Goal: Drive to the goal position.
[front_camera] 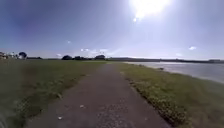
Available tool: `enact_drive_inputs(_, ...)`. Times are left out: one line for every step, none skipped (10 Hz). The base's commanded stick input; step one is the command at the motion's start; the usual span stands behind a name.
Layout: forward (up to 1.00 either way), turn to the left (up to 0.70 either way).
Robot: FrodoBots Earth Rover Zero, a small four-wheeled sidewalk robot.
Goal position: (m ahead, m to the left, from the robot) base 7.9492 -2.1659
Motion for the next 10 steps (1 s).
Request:
enact_drive_inputs(0.70, 0.00)
enact_drive_inputs(0.70, 0.00)
enact_drive_inputs(0.70, 0.00)
enact_drive_inputs(0.70, 0.00)
enact_drive_inputs(0.70, 0.00)
enact_drive_inputs(0.70, 0.00)
enact_drive_inputs(0.70, 0.00)
enact_drive_inputs(0.70, 0.00)
enact_drive_inputs(0.70, 0.00)
enact_drive_inputs(0.70, 0.00)
